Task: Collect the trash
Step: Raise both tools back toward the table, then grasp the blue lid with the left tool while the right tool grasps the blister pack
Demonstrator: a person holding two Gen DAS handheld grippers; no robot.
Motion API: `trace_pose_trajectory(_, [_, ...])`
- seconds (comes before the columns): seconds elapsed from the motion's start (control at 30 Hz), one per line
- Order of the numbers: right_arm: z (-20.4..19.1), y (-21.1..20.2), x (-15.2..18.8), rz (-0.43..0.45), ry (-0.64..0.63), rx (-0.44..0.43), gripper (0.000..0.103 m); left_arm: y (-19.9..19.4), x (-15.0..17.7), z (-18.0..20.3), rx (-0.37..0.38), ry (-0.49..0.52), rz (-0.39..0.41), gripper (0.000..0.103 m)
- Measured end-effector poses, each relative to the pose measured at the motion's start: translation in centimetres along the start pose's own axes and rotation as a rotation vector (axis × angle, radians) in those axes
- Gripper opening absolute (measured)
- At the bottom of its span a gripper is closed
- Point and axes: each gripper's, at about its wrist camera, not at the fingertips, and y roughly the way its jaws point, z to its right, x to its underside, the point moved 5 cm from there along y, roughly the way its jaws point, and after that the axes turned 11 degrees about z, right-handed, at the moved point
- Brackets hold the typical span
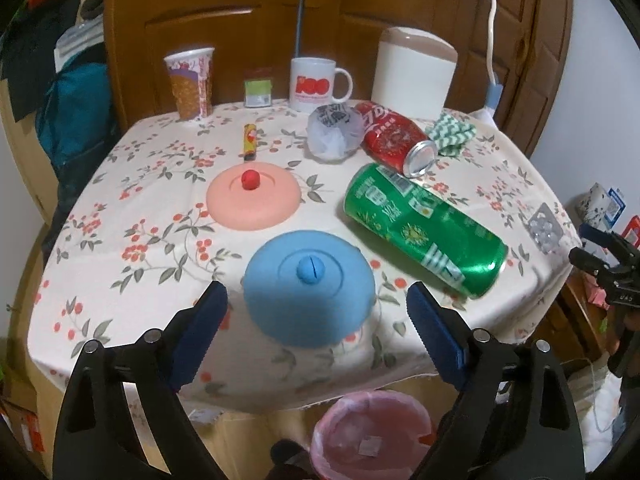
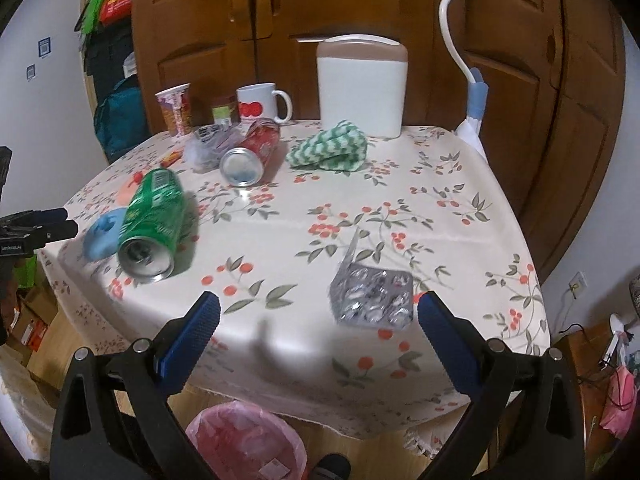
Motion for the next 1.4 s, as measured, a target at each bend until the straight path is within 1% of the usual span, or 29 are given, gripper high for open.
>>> trace_pose_trajectory(0.13, [0.5, 0.9, -0.3, -0.003, 0.007, 0.006, 0.098, 1.2, -0.3, -0.1, 0.003, 0.003, -0.009, 0.081])
trace_pose_trajectory(0.23, [0.6, 1.5, -0.5, -0.006, 0.006, 0.008, 0.098, 2.2, -0.3, -0.2, 0.006, 0.005, -0.025, 0.074])
trace_pose_trajectory(0.37, [0.6, 2.3, -0.6, -0.01, 0.006, 0.014, 0.097, 3.2, 0.0, -0.1, 0.02, 0.006, -0.046, 0.058])
trace_pose_trajectory(0.43, [0.6, 2.6, -0.7, -0.01, 0.006, 0.015, 0.096, 3.5, 0.1, -0.1, 0.017, 0.006, -0.045, 0.055])
trace_pose_trajectory(0.5, [0.7, 2.9, -0.7, -0.011, 0.006, 0.017, 0.096, 3.8, 0.2, -0.1, 0.018, 0.002, -0.05, 0.047])
trace_pose_trajectory(0.67, [0.6, 3.5, -0.8, -0.016, 0.003, 0.021, 0.092, 4.0, 0.2, -0.4, 0.017, -0.012, -0.045, 0.042])
trace_pose_trajectory(0.73, [0.7, 3.9, -0.9, -0.019, 0.0, 0.024, 0.09, 4.1, 0.1, -0.3, 0.026, -0.013, -0.047, 0.036])
trace_pose_trajectory(0.77, [0.7, 4.0, -0.9, -0.021, 0.001, 0.025, 0.088, 4.2, 0.1, -0.2, 0.03, -0.011, -0.05, 0.031])
trace_pose_trajectory(0.8, [0.8, 4.2, -0.9, -0.025, 0.004, 0.025, 0.087, 4.2, 0.2, 0.0, 0.032, -0.008, -0.053, 0.028])
trace_pose_trajectory(0.87, [0.9, 4.4, -0.8, -0.029, 0.008, 0.026, 0.086, 4.4, 0.2, 0.2, 0.026, 0.002, -0.054, 0.027])
trace_pose_trajectory(0.9, [1.0, 4.5, -0.8, -0.032, 0.009, 0.027, 0.086, 4.4, 0.2, 0.2, 0.024, 0.0, -0.055, 0.024])
trace_pose_trajectory(0.97, [1.0, 4.8, -0.7, -0.04, 0.007, 0.028, 0.079, 4.5, 0.3, -0.1, 0.021, -0.01, -0.057, 0.018])
trace_pose_trajectory(1.0, [1.0, 5.0, -0.6, -0.047, 0.006, 0.026, 0.077, 4.5, 0.3, -0.2, 0.026, -0.017, -0.056, 0.018])
trace_pose_trajectory(1.17, [1.1, 5.8, -0.2, -0.08, 0.012, 0.02, 0.057, 4.5, 0.3, -0.3, 0.028, -0.02, -0.055, 0.018])
trace_pose_trajectory(1.2, [1.2, 6.1, -0.1, -0.092, 0.017, 0.021, 0.05, 4.5, 0.3, -0.4, 0.023, -0.021, -0.052, 0.018])
trace_pose_trajectory(1.27, [1.4, 6.3, 0.1, -0.105, 0.023, 0.032, 0.029, 4.1, 0.3, -0.5, 0.005, -0.025, -0.04, 0.018])
trace_pose_trajectory(1.3, [1.6, 6.4, 0.1, -0.108, 0.027, 0.038, 0.023, 3.9, 0.2, -0.5, 0.003, -0.03, -0.032, 0.018])
trace_pose_trajectory(1.33, [1.7, 6.5, 0.2, -0.113, 0.034, 0.035, 0.013, 3.6, 0.2, -0.5, 0.005, -0.033, -0.029, 0.018])
trace_pose_trajectory(1.37, [1.9, 6.5, 0.2, -0.115, 0.035, 0.036, 0.008, 3.4, 0.2, -0.5, 0.006, -0.035, -0.025, 0.018])
trace_pose_trajectory(1.4, [2.0, 6.5, 0.2, -0.116, 0.034, 0.036, 0.007, 3.2, 0.1, -0.4, 0.006, -0.034, -0.022, 0.018])
